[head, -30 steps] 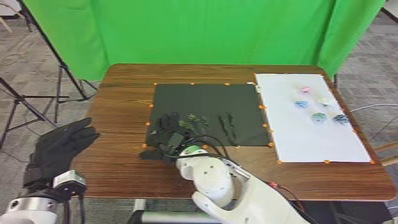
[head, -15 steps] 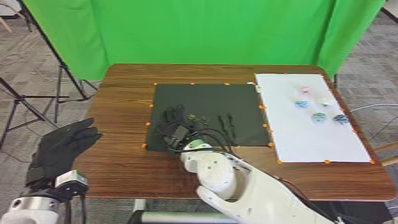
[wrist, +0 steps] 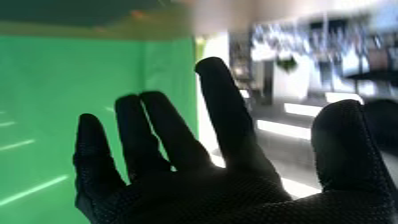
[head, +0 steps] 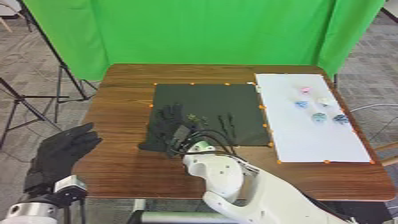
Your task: Arrange flowers
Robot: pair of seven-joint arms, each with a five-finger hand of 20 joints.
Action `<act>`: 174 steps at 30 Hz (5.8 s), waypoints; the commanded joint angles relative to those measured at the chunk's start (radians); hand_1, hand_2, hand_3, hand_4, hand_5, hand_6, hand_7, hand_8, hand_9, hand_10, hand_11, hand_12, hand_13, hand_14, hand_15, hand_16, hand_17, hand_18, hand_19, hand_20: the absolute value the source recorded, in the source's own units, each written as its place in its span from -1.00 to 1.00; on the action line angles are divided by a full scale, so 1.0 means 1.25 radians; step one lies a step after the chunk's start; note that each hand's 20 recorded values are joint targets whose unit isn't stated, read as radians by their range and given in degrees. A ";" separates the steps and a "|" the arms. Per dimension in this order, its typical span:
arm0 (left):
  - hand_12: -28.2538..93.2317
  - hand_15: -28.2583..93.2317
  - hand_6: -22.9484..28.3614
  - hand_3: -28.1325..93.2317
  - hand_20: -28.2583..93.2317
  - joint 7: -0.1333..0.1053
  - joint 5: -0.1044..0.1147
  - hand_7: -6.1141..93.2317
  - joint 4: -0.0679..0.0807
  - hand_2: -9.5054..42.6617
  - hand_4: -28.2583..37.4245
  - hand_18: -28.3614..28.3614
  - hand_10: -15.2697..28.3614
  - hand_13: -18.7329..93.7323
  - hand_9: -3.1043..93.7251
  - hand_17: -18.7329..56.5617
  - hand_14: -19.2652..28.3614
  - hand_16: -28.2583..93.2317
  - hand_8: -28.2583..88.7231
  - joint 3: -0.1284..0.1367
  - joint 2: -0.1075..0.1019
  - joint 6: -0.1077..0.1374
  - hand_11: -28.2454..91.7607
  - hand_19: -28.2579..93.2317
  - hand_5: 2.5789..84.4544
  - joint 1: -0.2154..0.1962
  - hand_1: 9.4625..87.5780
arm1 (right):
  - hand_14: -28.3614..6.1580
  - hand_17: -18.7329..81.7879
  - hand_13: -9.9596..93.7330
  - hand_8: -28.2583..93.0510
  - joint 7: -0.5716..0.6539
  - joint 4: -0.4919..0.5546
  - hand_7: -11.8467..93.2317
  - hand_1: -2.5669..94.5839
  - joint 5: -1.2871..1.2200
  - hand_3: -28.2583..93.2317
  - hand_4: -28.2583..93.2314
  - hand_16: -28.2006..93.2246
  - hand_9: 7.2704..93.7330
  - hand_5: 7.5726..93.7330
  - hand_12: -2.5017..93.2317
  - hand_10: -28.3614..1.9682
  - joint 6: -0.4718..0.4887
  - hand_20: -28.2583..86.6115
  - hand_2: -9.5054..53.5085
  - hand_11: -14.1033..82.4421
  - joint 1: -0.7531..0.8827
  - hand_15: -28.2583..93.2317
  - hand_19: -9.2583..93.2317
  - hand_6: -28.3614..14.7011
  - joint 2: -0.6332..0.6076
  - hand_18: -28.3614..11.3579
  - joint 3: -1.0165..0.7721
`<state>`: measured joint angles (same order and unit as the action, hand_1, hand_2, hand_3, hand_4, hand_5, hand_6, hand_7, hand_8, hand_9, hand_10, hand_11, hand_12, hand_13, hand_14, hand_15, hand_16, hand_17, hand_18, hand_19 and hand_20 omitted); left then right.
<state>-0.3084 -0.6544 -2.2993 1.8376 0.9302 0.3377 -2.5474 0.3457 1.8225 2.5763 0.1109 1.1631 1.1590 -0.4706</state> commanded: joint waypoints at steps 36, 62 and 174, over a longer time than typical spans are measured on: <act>-0.40 0.53 0.52 0.78 -0.35 -0.066 0.010 -0.57 -0.008 -0.34 -0.64 0.77 0.79 -0.11 -0.06 -0.77 1.00 -0.79 -0.68 -0.059 -0.034 0.025 0.15 0.47 0.18 -0.025 -0.52 | -0.38 -0.18 0.15 -0.75 0.367 -0.090 -0.39 -0.48 -0.409 0.84 -0.97 -0.24 0.11 0.05 -0.52 -0.51 0.088 -0.27 -0.63 0.25 0.142 0.70 0.77 -0.07 -0.425 -0.85 -0.548; -0.40 0.53 0.52 0.78 -0.35 -0.058 0.010 -0.57 -0.002 -0.34 -0.64 0.77 0.79 -0.11 -0.06 -0.77 1.00 -0.79 -0.68 -0.071 -0.026 0.017 0.15 0.47 0.18 -0.007 -0.52 | -0.46 -0.19 0.14 -0.74 0.373 -0.132 -0.43 -0.44 -0.381 0.80 -0.96 -0.24 0.08 0.00 -0.52 -0.62 0.133 -0.34 -0.73 0.26 0.160 0.72 0.78 0.02 -0.355 -0.97 -0.530; -0.40 0.53 0.53 0.78 -0.35 0.008 -0.013 -0.57 0.028 -0.34 -0.62 0.77 0.79 -0.11 -0.06 -0.77 1.00 -0.79 -0.68 -0.089 -0.036 -0.019 0.16 0.47 0.18 0.111 -0.51 | 0.16 -0.20 0.44 -0.73 0.305 -0.298 -0.27 -0.10 -0.315 0.71 -1.00 -0.19 0.52 0.36 -0.50 0.16 -0.016 -0.25 -1.00 0.10 -0.083 0.57 0.75 0.26 0.276 -0.55 -0.201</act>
<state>-0.2874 -0.6790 -2.2667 1.7340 0.8970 0.3079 -2.3988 0.7133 1.4464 2.2006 0.1079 1.0673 1.4901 -0.7255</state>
